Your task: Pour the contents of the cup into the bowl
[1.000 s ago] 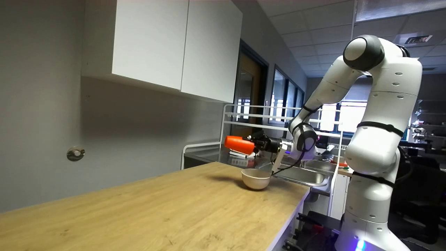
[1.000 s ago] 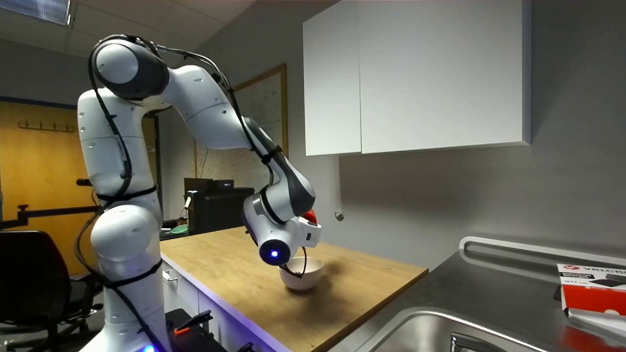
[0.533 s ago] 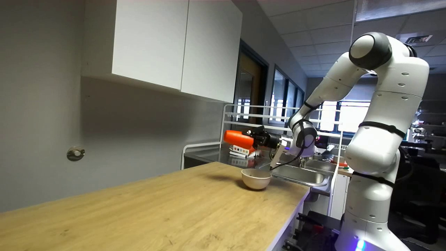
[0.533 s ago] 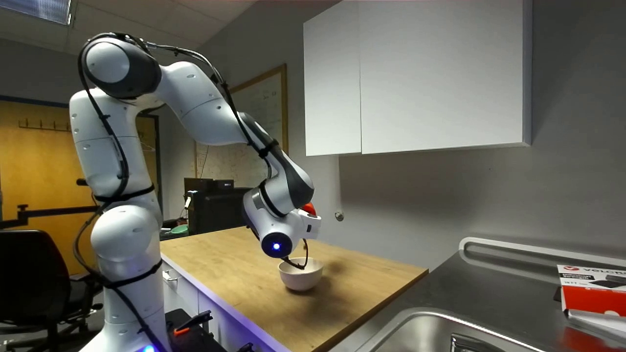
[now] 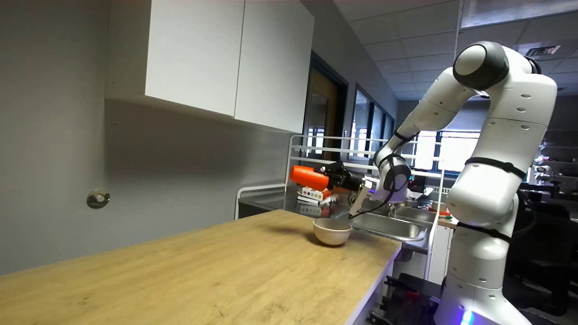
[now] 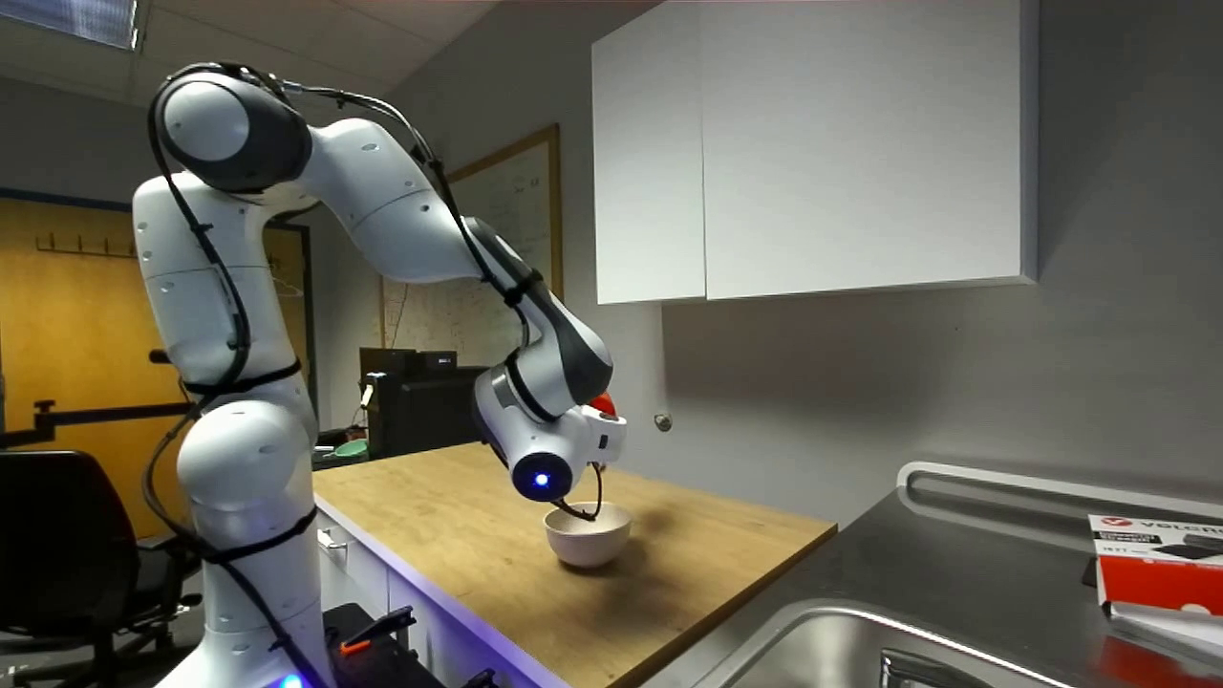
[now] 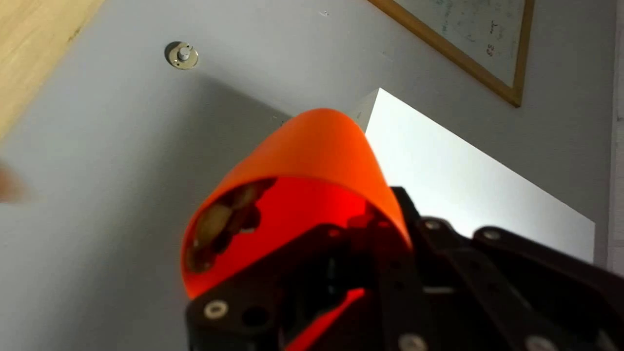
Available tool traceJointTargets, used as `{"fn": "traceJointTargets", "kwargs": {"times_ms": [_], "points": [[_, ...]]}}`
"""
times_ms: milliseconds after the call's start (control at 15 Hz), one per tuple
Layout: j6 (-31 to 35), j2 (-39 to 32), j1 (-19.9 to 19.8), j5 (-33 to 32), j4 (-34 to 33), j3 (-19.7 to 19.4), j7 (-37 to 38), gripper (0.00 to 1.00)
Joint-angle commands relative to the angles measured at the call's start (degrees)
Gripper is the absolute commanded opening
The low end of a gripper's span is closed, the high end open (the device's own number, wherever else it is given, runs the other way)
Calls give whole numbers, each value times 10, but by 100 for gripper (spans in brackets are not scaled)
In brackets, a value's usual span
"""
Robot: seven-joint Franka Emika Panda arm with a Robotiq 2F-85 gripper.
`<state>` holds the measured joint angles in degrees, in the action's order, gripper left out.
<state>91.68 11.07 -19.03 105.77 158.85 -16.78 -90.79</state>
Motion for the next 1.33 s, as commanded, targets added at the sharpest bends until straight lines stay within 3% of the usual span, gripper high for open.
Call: {"fn": "traceJointTargets", "kwargs": {"times_ms": [0,1267], "points": [[-26,0,-3,-3,-1,2,-10,3],[-126,-58,-18,-15,-9,-17,-45,3]]}}
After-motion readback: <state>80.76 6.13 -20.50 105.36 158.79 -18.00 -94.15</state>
